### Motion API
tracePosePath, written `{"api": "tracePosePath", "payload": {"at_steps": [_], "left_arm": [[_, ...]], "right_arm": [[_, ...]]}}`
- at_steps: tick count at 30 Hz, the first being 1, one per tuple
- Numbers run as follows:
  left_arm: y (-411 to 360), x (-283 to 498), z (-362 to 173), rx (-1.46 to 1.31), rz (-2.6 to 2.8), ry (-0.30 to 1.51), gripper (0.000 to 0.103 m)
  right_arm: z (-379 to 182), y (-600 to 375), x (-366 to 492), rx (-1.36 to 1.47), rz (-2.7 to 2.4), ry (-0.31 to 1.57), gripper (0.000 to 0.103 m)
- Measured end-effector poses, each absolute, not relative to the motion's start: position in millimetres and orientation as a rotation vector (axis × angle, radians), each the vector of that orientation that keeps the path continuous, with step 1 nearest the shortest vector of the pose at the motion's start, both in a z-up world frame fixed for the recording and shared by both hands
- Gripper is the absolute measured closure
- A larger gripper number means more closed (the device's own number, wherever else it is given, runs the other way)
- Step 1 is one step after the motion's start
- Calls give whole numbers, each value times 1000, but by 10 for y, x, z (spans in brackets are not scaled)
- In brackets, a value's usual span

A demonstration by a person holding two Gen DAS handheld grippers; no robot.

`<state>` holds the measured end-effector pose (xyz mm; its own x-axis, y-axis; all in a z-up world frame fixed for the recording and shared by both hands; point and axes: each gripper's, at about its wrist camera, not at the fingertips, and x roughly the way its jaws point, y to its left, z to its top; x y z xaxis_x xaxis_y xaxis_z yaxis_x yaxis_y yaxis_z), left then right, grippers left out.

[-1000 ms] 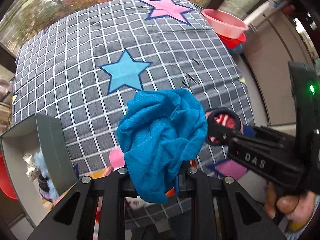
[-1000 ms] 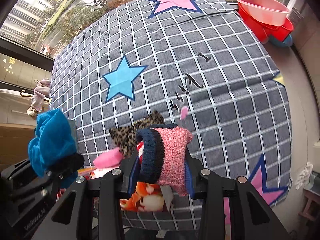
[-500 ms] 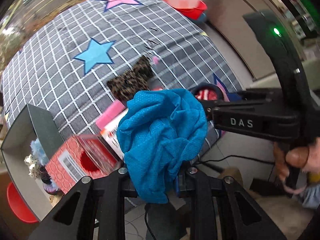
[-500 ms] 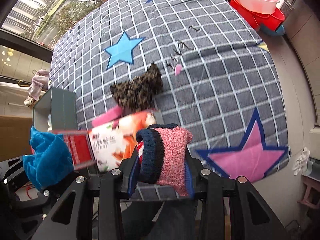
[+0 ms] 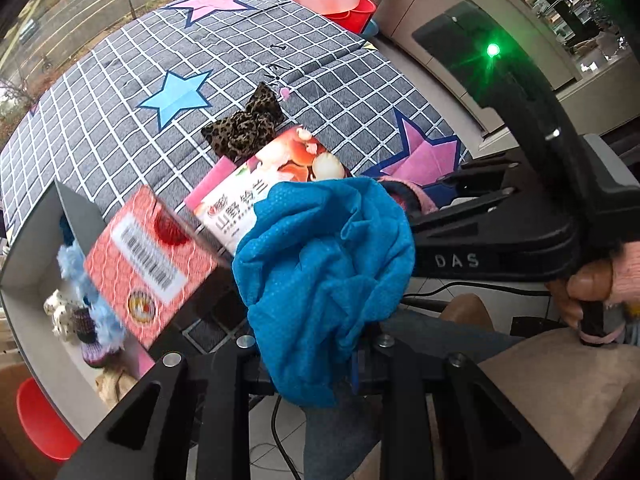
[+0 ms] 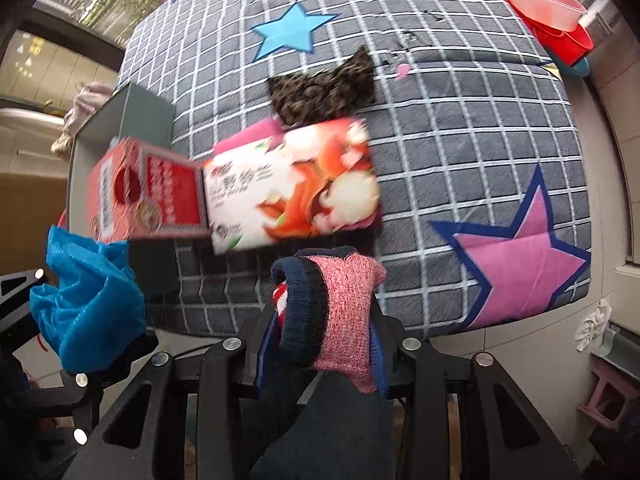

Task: Organize soft objects
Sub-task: 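Carry the blue cloth and pink sock with both grippers over the box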

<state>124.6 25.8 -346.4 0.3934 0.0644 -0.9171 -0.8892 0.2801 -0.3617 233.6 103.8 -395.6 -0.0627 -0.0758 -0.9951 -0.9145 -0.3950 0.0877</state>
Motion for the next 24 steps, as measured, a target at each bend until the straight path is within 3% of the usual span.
{"api": "tracePosePath", "payload": {"at_steps": [24], "left_arm": [[-708,-4,-3452,-1285,1281,667,77]], "right_arm": [[-3881,108,1287,-1790,1915,865,63]]}}
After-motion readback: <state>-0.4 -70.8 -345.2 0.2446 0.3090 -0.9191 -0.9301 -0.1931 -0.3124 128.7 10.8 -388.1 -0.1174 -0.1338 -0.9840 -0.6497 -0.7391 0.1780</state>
